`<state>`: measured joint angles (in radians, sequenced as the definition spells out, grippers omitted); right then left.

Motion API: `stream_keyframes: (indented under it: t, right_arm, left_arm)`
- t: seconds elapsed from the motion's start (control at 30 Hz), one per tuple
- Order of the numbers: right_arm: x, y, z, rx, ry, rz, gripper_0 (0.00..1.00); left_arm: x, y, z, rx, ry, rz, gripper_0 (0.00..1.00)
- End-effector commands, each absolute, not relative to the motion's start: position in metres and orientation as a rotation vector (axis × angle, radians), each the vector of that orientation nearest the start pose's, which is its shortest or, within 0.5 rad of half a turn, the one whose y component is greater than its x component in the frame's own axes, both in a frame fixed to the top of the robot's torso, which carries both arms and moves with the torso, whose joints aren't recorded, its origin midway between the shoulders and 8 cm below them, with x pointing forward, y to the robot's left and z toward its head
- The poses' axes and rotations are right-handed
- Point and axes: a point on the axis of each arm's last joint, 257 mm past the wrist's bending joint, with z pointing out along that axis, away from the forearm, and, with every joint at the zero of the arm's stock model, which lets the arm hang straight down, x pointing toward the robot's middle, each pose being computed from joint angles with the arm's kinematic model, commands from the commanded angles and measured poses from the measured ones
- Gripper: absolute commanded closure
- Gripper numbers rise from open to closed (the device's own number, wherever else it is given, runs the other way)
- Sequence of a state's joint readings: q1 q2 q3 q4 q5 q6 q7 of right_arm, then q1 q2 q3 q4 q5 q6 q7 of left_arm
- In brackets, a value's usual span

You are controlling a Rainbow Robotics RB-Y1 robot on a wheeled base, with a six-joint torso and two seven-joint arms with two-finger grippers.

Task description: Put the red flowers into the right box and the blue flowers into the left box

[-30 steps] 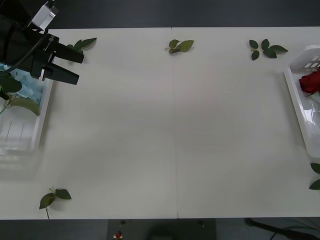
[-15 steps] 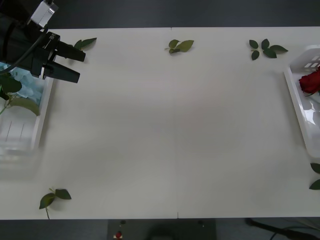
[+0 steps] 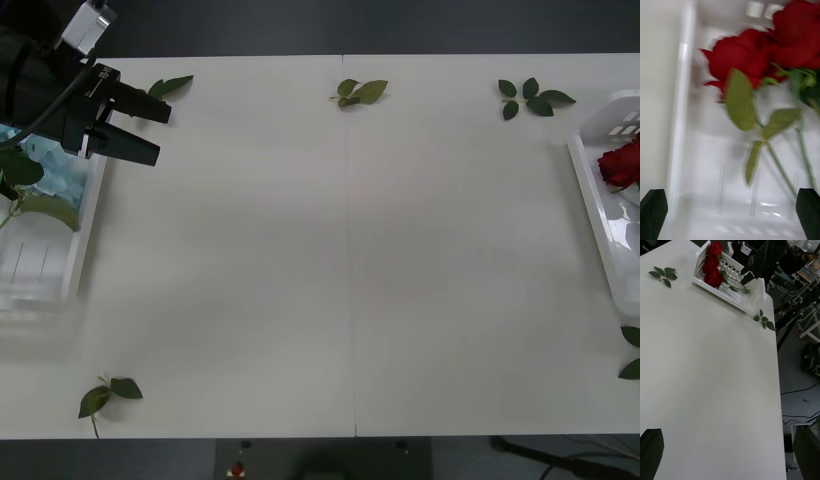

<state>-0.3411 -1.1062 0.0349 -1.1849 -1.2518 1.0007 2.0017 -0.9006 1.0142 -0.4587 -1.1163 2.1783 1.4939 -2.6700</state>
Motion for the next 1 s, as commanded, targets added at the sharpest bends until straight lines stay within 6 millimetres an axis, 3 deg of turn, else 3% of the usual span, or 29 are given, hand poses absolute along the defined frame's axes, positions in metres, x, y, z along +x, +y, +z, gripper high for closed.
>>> stream_keyframes:
  t: [0.03, 0.2, 0.23, 0.27, 0.33, 0.37, 0.47, 0.6, 0.7, 1.0]
  right_arm:
    - [0.516, -0.481, -0.165, -0.248, 2.338, 0.200, 0.00]
    - [0.510, -0.407, -0.143, -0.343, 2.275, 0.466, 0.00]
    - [0.505, -0.379, -0.136, -0.378, 2.248, 0.562, 0.00]
    - [0.502, -0.367, -0.133, -0.397, 2.238, 0.603, 0.00]
    - [0.489, -0.317, -0.124, -0.477, 2.183, 0.766, 0.00]
    - [0.486, -0.305, -0.122, -0.500, 2.163, 0.805, 0.00]
    - [0.459, -0.239, -0.114, -0.669, 2.064, 0.964, 0.00]
    - [0.430, -0.173, -0.099, -0.871, 1.892, 1.054, 0.00]
    - [0.416, -0.140, -0.088, -0.934, 1.780, 1.129, 0.00]
    - [0.406, -0.059, -0.077, -1.094, 1.556, 1.297, 0.00]
  left_arm:
    - [0.470, 0.175, -0.031, 1.423, 1.682, -0.911, 0.00]
    - [0.470, 0.175, -0.031, 1.423, 1.682, -0.911, 0.00]
    - [0.470, 0.175, -0.031, 1.423, 1.682, -0.911, 0.00]
    - [0.470, 0.175, -0.031, 1.423, 1.682, -0.911, 0.00]
    - [0.470, 0.175, -0.031, 1.423, 1.682, -0.911, 0.00]
    - [0.470, 0.175, -0.031, 1.423, 1.682, -0.911, 0.00]
    - [0.470, 0.175, -0.031, 1.423, 1.682, -0.911, 0.00]
    - [0.470, 0.175, -0.031, 1.423, 1.682, -0.911, 0.00]
    - [0.470, 0.175, -0.031, 1.423, 1.682, -0.911, 0.00]
    - [0.470, 0.175, -0.031, 1.423, 1.682, -0.911, 0.00]
